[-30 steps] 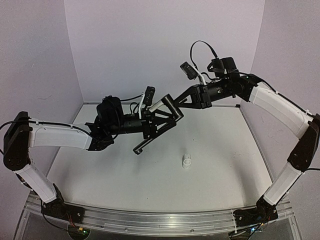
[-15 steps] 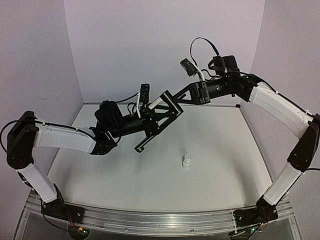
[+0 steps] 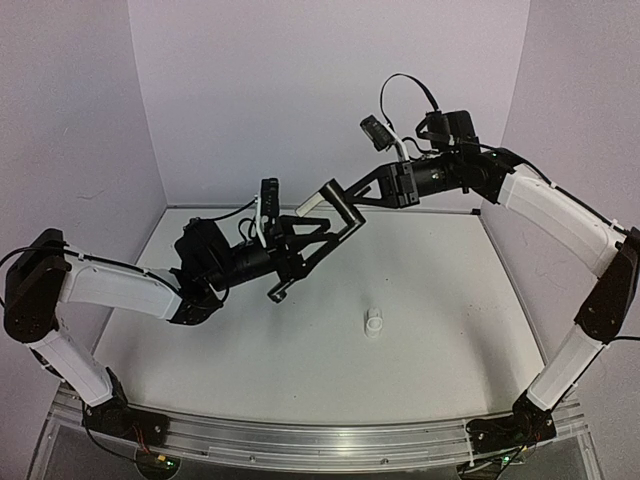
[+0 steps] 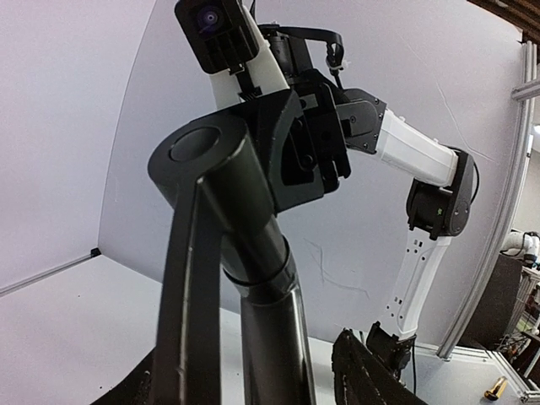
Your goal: Install the water faucets
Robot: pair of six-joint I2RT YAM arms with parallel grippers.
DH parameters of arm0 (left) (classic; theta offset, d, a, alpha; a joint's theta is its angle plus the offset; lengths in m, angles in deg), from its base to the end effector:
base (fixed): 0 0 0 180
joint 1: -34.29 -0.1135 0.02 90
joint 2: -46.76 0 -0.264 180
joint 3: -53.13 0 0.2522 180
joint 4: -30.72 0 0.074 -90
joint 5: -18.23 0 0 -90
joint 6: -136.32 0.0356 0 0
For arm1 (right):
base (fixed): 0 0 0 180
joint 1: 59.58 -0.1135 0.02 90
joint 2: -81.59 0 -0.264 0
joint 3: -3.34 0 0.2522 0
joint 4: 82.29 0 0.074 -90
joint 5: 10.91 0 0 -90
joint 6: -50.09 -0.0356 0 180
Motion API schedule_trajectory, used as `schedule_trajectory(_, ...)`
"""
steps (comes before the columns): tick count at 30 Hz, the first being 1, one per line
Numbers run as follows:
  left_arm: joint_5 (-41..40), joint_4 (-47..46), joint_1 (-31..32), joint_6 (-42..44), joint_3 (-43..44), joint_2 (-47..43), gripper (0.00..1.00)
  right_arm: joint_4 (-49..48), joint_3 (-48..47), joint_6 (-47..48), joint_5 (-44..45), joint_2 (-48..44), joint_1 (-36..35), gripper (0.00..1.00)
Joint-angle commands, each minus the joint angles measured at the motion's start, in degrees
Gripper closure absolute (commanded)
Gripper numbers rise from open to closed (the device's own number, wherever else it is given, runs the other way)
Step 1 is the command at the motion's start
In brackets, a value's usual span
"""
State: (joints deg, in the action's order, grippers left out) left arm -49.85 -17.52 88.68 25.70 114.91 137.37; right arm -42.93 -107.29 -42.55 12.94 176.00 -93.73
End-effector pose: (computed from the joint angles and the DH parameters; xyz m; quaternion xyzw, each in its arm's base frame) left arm 0.1899 -0.2880 0.2914 0.3132 0.4977 -0.5750 0.5688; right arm 0.2827 0.2311 0.4124 -0.4792 0.5914 0.5779 0.2943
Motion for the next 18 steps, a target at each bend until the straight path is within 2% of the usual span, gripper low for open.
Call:
schedule_trajectory(1,0.16,0.52,0.62,1.62,-1.65,-3.98,0.39,-7.85,-0.86,-0.37,-2.32,-1.02,-0.33,1.0)
schedule_trajectory(10,1.21,10.49,0.54,4.73,0.46,-9.21,0.3,-7.67,1.32,1.05,-1.35,-1.53,-0.33,1.0)
schedule_trajectory(18,-0.41,20.49,0.54,6.78,4.45,-9.76,0.2,-7.7,1.38,0.57,-1.64,-1.67,-0.35,1.0)
